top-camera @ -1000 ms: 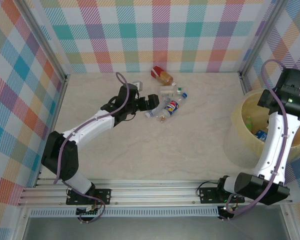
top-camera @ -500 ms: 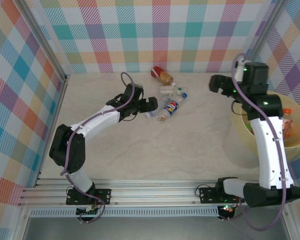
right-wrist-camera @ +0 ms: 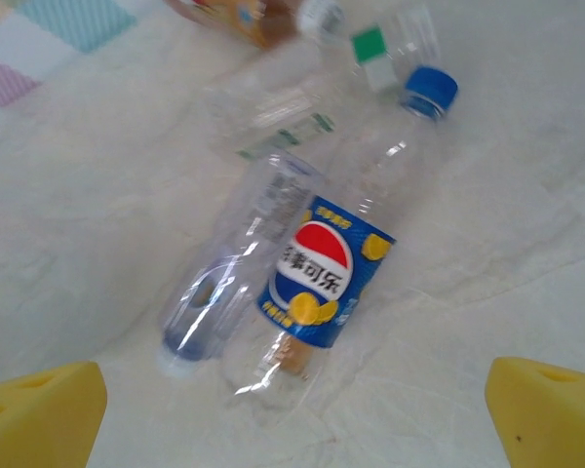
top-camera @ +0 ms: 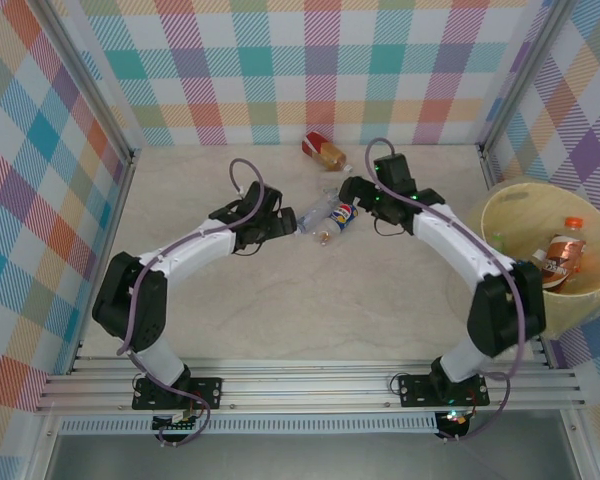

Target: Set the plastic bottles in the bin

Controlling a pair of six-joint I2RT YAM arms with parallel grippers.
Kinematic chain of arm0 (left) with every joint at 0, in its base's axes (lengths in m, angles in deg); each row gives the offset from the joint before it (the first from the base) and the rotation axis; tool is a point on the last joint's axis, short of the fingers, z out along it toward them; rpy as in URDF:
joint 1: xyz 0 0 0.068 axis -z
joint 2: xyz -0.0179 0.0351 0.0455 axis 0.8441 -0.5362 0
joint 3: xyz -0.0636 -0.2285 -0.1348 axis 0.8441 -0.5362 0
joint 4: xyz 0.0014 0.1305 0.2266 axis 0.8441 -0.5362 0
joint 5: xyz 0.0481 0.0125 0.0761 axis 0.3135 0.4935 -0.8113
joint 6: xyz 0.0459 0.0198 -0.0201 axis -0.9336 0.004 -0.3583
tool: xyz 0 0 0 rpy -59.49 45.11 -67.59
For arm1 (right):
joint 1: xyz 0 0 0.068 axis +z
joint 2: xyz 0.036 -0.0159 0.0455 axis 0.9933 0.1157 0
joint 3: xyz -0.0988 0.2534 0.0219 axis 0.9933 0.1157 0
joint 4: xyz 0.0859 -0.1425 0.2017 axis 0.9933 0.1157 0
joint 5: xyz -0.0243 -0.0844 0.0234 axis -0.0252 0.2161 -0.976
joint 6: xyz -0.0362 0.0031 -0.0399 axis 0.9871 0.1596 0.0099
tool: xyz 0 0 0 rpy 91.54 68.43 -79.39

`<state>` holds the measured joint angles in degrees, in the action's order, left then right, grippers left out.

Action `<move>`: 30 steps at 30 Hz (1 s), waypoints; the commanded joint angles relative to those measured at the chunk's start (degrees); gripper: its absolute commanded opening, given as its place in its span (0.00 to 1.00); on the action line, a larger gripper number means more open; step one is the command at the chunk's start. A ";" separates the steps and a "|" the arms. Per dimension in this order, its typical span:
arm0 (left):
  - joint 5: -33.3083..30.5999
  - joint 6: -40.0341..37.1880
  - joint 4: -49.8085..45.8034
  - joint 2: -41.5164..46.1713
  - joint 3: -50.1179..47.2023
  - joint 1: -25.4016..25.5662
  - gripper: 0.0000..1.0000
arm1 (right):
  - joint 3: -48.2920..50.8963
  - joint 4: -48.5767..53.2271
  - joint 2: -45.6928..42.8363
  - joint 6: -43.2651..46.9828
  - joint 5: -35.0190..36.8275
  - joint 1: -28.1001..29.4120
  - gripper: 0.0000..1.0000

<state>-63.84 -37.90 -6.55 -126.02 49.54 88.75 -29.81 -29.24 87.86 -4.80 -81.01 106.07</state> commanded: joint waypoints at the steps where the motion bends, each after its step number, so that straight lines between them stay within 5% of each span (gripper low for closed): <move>1: -1.81 1.70 -0.69 3.33 -1.72 -1.15 1.00 | -3.74 -0.88 5.77 -10.44 4.82 0.22 1.00; 15: -2.16 2.22 -1.09 4.77 -4.24 -2.79 1.00 | -12.14 -3.20 24.35 -13.31 2.02 0.31 0.83; 30: -2.16 2.48 -1.37 4.44 -4.52 -2.90 1.00 | -9.30 -2.03 25.59 -11.80 4.04 -0.38 0.76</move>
<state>-65.35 -36.39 -6.70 -122.54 45.83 86.50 -38.09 -31.01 112.82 -17.50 -76.51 105.92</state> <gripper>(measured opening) 0.999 0.761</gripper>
